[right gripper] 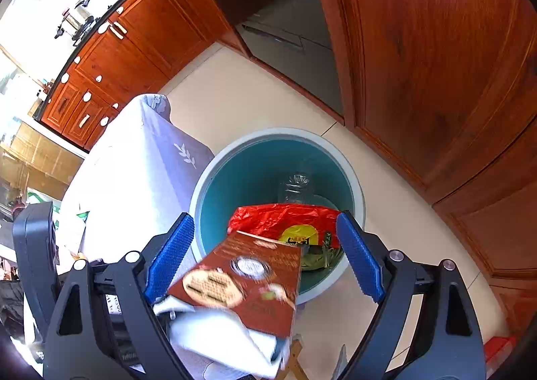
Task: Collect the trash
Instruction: 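Open the right tool to drop the wrapper while the left tool releases the box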
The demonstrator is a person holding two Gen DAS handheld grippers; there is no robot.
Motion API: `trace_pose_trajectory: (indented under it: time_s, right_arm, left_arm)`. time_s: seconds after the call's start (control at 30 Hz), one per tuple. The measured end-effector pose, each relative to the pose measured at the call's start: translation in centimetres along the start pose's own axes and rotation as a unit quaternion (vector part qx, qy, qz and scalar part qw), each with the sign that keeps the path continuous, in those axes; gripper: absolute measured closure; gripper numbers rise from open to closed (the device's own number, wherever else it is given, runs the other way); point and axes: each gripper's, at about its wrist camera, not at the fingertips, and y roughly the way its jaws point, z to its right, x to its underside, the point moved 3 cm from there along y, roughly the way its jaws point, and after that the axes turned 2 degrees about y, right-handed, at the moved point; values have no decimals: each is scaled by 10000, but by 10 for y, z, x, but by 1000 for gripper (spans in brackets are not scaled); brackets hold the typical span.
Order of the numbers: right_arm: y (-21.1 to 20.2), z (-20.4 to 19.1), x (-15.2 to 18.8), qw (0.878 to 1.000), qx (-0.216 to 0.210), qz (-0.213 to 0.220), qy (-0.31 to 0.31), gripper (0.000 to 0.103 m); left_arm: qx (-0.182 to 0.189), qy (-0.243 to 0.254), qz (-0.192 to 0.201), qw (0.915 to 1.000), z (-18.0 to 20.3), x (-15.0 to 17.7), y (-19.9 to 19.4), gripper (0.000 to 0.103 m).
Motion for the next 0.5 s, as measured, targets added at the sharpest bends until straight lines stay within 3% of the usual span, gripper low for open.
trace_pose_trajectory:
  time_s: [0.13,0.23,0.4,0.5]
  right_arm:
    - [1,-1,0,10000,-3,-26,8,20]
    - [3,0,0,10000,7,-51,28,20]
    - [3,2,-2,10000,24,-67,36,20]
    - [1,2,-3,10000,29,-45,43,20]
  left_arm:
    - [-214,29,-418,9989,3,6,15,29]
    - [-313,61,-367,9988,4,2,10,29]
    - [-195,-132,-8,9997,-1,-9,-15,29]
    - [-272,-107,535,9981,-2,-14,-33,29]
